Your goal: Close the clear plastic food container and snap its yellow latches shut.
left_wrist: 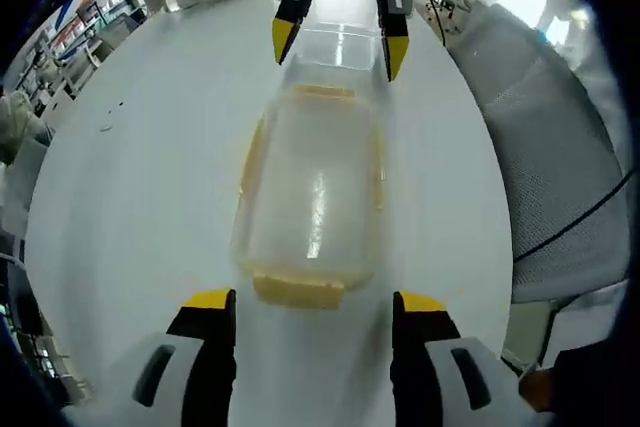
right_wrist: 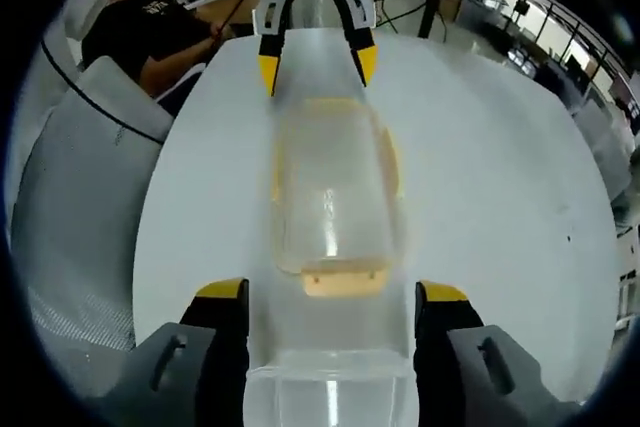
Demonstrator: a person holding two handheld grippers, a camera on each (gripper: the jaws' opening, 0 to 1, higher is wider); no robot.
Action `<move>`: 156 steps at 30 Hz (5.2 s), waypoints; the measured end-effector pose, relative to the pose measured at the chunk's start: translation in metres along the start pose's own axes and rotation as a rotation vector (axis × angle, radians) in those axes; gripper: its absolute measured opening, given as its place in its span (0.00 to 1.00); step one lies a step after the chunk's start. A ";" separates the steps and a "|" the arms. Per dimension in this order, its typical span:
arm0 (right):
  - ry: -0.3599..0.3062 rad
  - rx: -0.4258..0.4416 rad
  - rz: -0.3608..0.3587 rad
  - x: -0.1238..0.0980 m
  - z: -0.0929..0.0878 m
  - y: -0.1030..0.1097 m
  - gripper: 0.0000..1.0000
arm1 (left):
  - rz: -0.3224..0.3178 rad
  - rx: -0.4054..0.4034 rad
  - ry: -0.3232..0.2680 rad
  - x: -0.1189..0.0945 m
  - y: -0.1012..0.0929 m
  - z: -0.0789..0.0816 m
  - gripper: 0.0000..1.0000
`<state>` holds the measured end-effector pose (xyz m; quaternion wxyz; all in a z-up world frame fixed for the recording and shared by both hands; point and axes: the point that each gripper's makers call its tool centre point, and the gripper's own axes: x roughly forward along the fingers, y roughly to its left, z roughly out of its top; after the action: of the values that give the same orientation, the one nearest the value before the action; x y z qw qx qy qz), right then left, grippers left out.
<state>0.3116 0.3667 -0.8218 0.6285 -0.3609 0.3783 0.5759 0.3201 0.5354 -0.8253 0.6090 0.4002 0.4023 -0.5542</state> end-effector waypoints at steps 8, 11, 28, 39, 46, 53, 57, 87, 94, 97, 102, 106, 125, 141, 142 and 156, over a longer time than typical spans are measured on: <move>0.065 -0.032 0.023 0.014 -0.007 -0.001 0.55 | -0.044 0.038 -0.014 0.010 -0.001 0.004 0.49; 0.071 -0.018 0.031 0.017 -0.008 -0.003 0.54 | -0.043 0.051 -0.018 0.011 -0.001 0.006 0.42; 0.150 -0.063 0.041 0.027 -0.010 -0.009 0.40 | -0.015 0.103 0.021 0.014 0.002 0.005 0.33; 0.187 -0.062 0.040 0.027 -0.010 -0.009 0.36 | 0.017 0.088 0.050 0.015 0.004 0.004 0.31; 0.197 -0.058 0.041 0.027 -0.011 -0.010 0.36 | 0.023 0.064 0.056 0.017 0.004 0.003 0.31; 0.181 -0.064 0.043 0.027 -0.011 -0.010 0.36 | 0.040 0.091 0.068 0.018 0.005 0.003 0.32; 0.181 -0.082 0.044 0.026 -0.011 -0.009 0.36 | 0.015 0.090 0.085 0.017 0.002 0.004 0.32; 0.084 -0.142 -0.038 -0.070 -0.008 -0.001 0.36 | 0.093 0.100 0.059 -0.046 -0.014 0.072 0.32; 0.074 -0.136 -0.061 -0.095 -0.033 -0.003 0.36 | 0.099 0.122 0.064 -0.043 -0.013 0.105 0.32; 0.080 -0.124 -0.074 -0.105 -0.048 -0.004 0.36 | 0.098 0.134 0.059 -0.036 -0.011 0.123 0.32; 0.093 -0.102 -0.077 -0.118 -0.078 -0.007 0.36 | 0.081 0.153 0.048 -0.023 -0.012 0.153 0.32; 0.085 -0.070 -0.072 -0.127 -0.099 -0.006 0.36 | 0.071 0.175 0.051 -0.010 -0.011 0.176 0.32; 0.110 0.025 -0.064 -0.144 -0.173 0.000 0.36 | 0.019 0.256 0.069 0.027 -0.015 0.237 0.32; 0.111 0.032 -0.042 -0.137 -0.186 0.000 0.36 | 0.001 0.248 0.084 0.039 -0.017 0.240 0.32; 0.115 0.031 -0.040 -0.136 -0.187 -0.001 0.36 | -0.003 0.243 0.085 0.039 -0.017 0.240 0.32; 0.121 0.048 -0.019 -0.132 -0.191 0.002 0.37 | -0.016 0.250 0.111 0.043 -0.020 0.240 0.32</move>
<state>0.2915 0.1373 -0.7910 0.6182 -0.3836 0.4259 0.5379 0.3141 0.2950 -0.7806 0.5266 0.5000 0.3663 -0.5818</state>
